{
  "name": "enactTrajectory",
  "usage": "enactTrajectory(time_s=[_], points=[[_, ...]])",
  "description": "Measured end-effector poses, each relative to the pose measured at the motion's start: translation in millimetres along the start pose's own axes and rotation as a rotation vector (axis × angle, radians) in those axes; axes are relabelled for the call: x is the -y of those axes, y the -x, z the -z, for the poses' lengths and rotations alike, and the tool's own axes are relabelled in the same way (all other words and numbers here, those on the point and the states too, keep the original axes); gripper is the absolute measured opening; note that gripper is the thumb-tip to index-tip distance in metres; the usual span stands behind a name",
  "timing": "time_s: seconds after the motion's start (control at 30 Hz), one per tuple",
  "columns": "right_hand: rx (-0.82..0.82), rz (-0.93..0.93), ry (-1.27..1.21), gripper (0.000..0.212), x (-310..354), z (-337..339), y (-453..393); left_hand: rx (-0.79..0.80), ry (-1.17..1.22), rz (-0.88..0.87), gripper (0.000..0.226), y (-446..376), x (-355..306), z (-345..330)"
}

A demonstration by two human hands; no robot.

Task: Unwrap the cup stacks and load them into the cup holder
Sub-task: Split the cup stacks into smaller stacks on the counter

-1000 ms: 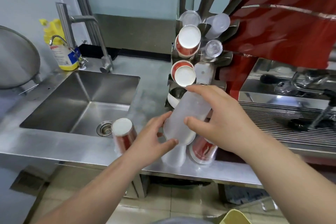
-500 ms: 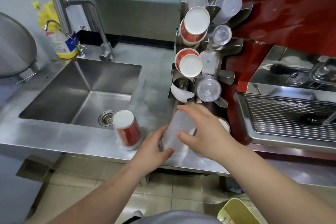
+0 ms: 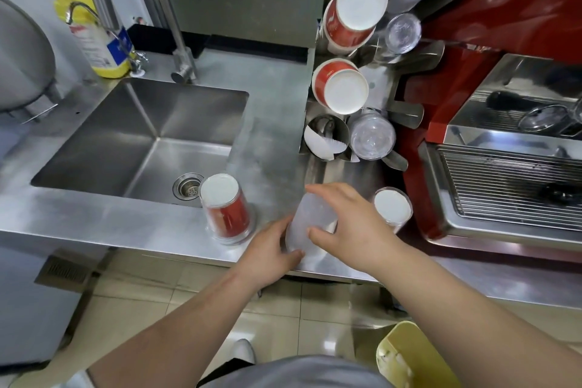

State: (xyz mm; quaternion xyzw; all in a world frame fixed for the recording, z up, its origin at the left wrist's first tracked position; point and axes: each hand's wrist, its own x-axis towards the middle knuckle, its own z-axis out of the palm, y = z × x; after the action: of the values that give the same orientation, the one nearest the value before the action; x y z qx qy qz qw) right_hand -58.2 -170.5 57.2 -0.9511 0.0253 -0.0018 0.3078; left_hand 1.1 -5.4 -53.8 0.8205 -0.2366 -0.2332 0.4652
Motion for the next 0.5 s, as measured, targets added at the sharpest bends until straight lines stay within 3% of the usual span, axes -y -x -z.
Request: enactTrajectory(time_s=[0.5], points=[[-0.023, -0.015, -0.045, 0.068, -5.3, -9.0, 3.1, -0.029, -0.083, 0.022, 0.059, -2.2, 12.0, -7.5]])
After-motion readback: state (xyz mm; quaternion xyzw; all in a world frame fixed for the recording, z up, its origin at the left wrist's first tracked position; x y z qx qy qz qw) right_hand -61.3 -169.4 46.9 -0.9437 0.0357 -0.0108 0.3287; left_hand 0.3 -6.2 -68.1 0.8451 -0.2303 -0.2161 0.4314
